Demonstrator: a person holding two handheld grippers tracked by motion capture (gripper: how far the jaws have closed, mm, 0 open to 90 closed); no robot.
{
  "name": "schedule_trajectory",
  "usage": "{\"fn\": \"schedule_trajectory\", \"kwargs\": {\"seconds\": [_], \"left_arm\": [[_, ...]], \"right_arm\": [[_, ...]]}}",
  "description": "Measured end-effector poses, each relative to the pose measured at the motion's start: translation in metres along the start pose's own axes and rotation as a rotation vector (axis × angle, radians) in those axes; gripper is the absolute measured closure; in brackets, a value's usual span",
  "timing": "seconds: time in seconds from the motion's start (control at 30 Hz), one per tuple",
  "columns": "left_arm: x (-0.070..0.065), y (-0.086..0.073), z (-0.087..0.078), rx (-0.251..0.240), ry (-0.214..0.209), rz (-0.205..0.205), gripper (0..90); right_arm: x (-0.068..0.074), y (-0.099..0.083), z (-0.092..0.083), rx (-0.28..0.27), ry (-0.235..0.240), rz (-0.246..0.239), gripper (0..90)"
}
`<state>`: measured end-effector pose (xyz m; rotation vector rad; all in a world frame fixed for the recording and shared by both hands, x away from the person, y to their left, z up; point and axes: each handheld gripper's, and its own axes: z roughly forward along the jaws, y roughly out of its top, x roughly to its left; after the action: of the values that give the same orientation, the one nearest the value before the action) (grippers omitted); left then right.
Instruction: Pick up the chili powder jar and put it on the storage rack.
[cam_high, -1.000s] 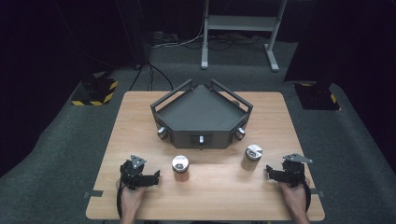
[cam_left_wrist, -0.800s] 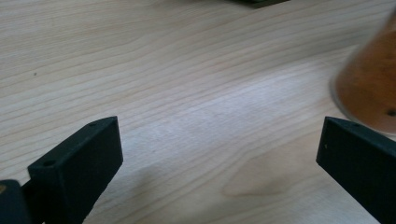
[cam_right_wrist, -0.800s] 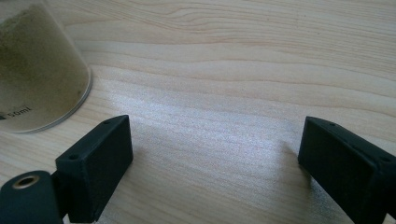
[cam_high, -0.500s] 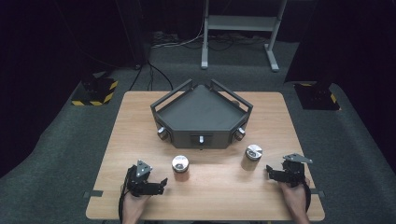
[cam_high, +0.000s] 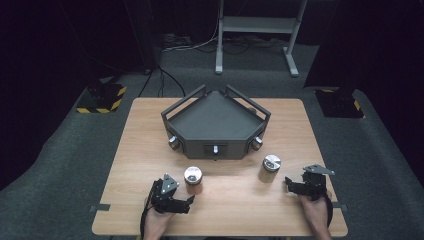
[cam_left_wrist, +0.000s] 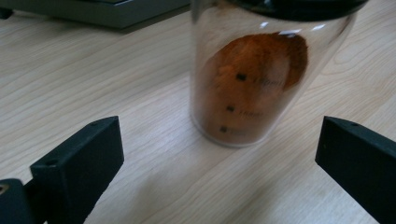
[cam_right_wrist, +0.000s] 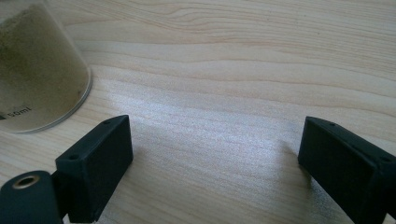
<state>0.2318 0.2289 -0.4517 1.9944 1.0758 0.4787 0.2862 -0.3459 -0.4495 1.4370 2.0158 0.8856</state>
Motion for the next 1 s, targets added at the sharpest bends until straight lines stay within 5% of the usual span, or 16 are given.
{"fn": "schedule_trajectory", "kwargs": {"seconds": [0.43,1.0], "left_arm": [[-0.008,0.006,0.018,-0.023,-0.009,-0.001,4.1],[-0.020,0.003,0.031,-0.084,0.033,-0.002,21.3]], "right_arm": [[0.000,0.000,0.000,0.000,0.000,0.000,10.0],[0.000,0.000,0.000,0.000,0.000,0.000,10.0]]}}
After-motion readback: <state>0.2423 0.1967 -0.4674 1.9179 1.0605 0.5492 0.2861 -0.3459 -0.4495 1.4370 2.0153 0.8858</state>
